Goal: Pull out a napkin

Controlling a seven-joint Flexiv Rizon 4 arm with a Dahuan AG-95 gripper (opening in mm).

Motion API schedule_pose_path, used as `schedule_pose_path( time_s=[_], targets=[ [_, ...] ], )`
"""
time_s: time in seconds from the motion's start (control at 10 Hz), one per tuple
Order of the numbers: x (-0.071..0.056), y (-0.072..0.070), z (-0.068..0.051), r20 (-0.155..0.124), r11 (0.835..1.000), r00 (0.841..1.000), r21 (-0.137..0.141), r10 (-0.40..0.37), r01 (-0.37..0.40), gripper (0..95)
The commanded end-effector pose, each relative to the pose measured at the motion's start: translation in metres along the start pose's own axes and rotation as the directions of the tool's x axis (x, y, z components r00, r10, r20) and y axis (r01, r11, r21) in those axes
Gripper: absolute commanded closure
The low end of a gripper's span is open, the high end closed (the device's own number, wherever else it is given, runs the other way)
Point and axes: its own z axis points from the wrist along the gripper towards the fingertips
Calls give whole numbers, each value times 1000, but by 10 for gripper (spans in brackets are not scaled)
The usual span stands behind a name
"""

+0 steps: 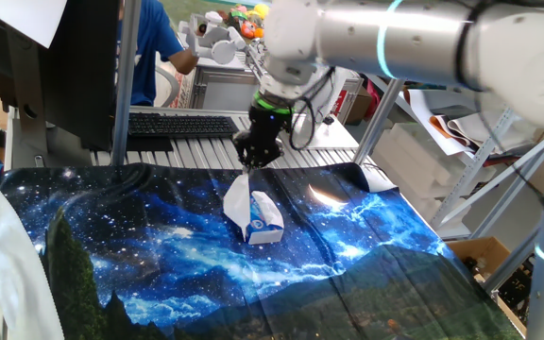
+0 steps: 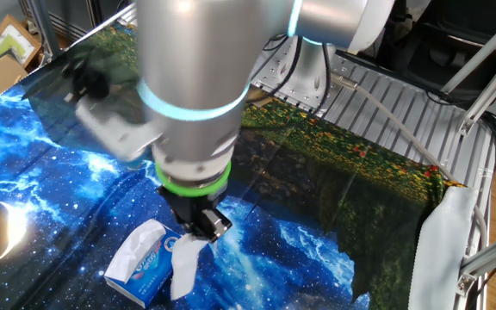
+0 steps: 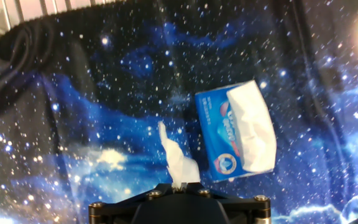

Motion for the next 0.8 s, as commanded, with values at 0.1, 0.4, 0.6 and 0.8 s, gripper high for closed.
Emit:
schedule_pose_path(
  time_s=[0.1,0.4,0.6,0.8],
  targets=[
    [4,-2,0,3,997,997,5,-77,77,950],
    [4,-2,0,-23,990,990,-4,-141,141,950],
    [4,-2,0,-25,980,980,-37,-198,197,950],
    [4,-2,0,-23,961,962,-40,-274,273,950]
  ],
)
